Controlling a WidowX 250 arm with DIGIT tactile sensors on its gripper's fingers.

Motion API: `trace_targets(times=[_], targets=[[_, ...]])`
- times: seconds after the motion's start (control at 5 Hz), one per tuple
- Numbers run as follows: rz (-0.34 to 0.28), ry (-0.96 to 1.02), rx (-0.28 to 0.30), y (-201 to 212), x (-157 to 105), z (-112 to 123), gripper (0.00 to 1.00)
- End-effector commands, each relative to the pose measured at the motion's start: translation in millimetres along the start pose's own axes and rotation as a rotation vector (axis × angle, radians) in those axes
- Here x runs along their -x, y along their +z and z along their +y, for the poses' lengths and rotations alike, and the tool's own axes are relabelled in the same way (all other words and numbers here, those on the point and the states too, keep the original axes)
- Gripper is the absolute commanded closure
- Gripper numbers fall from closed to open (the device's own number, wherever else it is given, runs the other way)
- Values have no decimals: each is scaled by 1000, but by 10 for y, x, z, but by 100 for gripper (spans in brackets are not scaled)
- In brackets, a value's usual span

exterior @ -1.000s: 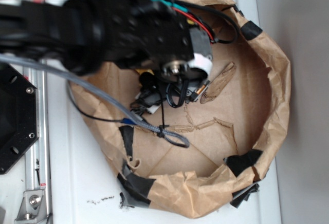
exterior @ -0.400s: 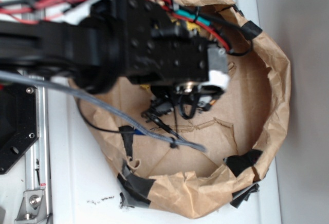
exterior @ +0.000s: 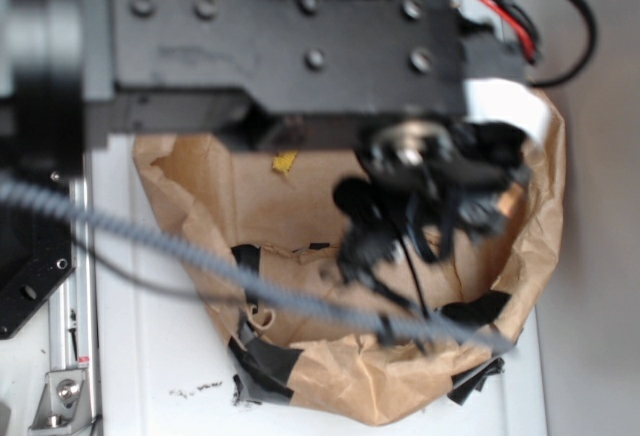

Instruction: Grab the green ball.

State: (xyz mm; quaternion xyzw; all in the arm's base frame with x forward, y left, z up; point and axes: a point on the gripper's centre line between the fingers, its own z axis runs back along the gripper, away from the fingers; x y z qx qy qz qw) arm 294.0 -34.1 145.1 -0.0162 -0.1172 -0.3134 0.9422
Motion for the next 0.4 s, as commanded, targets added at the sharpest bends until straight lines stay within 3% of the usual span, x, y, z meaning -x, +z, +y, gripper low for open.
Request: trace_targets(times=[0.0,0.2], targets=[[66,281,-69,205,-45,-128,100],[96,318,-65,183,2,-120,100]])
